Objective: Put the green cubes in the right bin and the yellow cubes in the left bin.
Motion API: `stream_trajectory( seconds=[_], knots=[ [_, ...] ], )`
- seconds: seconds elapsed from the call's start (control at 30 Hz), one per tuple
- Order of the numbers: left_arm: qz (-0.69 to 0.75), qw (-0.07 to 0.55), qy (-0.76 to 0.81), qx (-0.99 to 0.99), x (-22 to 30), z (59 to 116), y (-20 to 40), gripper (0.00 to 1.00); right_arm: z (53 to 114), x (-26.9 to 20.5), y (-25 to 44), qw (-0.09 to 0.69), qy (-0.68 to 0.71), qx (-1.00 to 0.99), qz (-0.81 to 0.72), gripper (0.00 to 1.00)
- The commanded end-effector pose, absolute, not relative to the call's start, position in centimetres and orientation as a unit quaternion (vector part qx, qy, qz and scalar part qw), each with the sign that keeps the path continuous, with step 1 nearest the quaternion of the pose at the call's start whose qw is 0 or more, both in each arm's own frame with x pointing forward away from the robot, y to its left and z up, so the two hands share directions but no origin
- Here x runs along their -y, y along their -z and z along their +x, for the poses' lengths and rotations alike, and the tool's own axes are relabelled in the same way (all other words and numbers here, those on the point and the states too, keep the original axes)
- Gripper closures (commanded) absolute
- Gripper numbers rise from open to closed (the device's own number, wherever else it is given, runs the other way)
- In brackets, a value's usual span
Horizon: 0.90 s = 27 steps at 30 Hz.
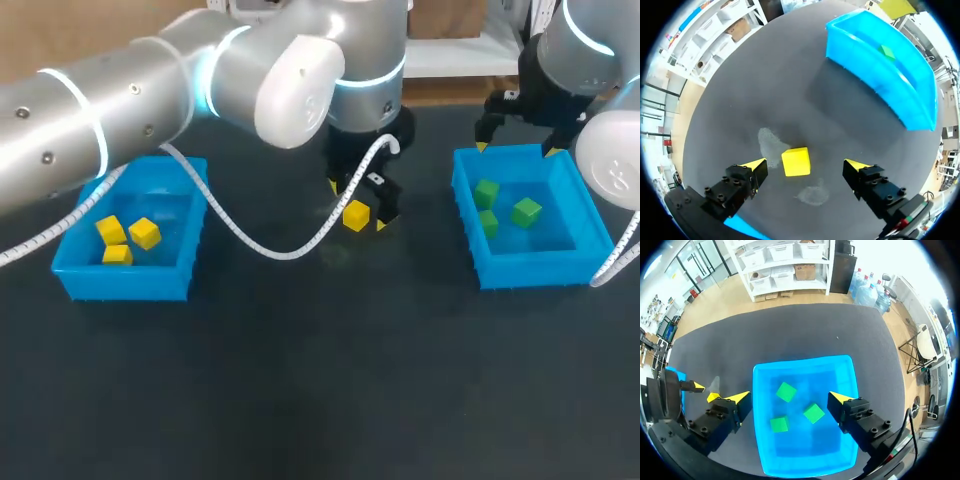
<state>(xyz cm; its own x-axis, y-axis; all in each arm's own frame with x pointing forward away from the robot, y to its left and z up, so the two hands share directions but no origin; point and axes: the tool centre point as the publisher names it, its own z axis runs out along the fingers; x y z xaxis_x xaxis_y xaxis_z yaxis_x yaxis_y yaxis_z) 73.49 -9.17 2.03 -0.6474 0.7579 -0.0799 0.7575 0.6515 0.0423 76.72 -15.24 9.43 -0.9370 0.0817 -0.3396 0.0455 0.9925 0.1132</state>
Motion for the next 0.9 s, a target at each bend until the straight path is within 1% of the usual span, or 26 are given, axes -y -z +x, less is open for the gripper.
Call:
stream_trajectory(
  seconds=[0.03,0.3,0.47,0.5,0.53,0.57,0.6,0.9],
  knots=[
    [0.416,0.036,-0.005,-0.909,8.9,73.8,-1.8,0.0,76.5,15.2,-9.4,0.177,-0.051,-0.982,0.033,0.0],
    [0.416,0.026,-0.011,-0.909,8.1,74.6,-0.3,0.0,76.5,15.2,-9.4,0.177,-0.051,-0.982,0.033,0.0],
    [0.417,0.022,-0.013,-0.908,8.5,75.0,0.1,0.0,76.5,15.2,-9.4,0.177,-0.051,-0.982,0.033,0.0],
    [0.418,0.022,-0.012,-0.908,8.7,75.0,0.1,0.12,76.5,15.2,-9.4,0.177,-0.051,-0.982,0.033,0.0],
    [0.418,0.023,-0.011,-0.908,8.9,75.1,0.1,0.66,76.5,15.2,-9.4,0.177,-0.051,-0.982,0.033,0.0],
    [0.418,0.025,-0.009,-0.908,9.1,75.2,0.1,0.93,76.5,15.2,-9.4,0.177,-0.051,-0.982,0.033,0.0],
    [0.42,0.024,-0.008,-0.907,9.3,75.1,0.2,1.0,76.5,15.2,-9.4,0.177,-0.051,-0.982,0.033,0.0],
    [0.429,0.017,-0.004,-0.903,9.8,74.7,0.8,1.0,76.5,15.2,-9.4,0.177,-0.051,-0.982,0.033,0.0]
  ],
)
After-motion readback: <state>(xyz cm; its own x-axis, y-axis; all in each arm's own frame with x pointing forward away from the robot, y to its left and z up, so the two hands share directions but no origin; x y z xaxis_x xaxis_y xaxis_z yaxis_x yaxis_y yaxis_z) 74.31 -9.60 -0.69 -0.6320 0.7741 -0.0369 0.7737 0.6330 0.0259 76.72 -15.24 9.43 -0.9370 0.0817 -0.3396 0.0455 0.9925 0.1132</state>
